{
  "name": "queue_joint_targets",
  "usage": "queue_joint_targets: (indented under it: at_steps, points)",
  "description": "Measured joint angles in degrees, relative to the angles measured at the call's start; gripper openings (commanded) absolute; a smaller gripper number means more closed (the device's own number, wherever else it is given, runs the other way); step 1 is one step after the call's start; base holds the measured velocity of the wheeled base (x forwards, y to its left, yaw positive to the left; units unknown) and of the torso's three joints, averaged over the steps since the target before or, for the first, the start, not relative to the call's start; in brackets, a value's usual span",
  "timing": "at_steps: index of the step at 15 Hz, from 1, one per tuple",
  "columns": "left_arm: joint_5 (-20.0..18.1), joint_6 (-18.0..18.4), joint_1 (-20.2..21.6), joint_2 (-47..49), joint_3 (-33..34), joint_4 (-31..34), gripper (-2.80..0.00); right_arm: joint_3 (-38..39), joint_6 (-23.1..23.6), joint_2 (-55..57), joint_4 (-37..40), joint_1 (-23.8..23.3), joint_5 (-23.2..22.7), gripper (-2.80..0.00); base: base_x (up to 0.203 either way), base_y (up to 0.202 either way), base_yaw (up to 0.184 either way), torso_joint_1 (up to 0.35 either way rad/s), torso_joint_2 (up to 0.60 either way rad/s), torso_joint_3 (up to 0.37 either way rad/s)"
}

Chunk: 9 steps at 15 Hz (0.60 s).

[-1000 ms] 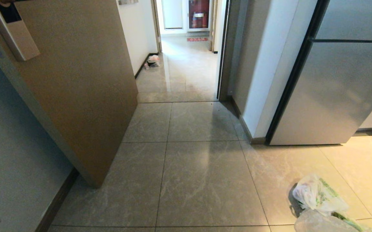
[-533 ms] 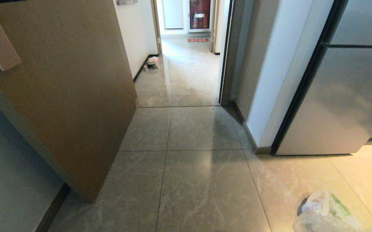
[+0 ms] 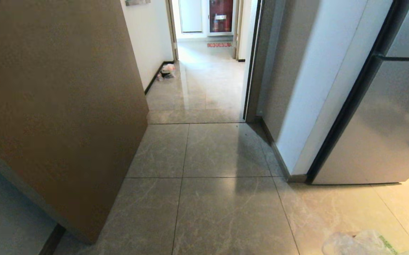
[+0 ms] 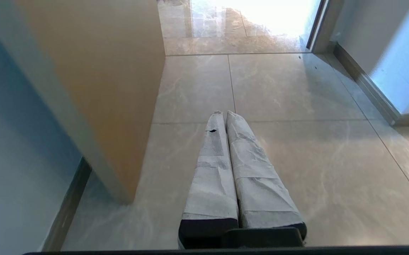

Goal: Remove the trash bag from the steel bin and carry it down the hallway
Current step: Put the trash bag at the door

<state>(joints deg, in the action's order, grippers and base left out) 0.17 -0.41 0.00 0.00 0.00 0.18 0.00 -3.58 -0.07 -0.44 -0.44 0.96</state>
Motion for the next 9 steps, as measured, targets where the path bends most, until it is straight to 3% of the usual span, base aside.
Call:
queue_joint_targets:
  at_steps: [9]
  points:
    - [0.0,0.0,0.0,0.0,0.0,0.0,-2.8,0.0,0.0,0.0,0.0,0.0,0.0,-2.8,0.191,0.0,0.002,0.001,0.0,0.001]
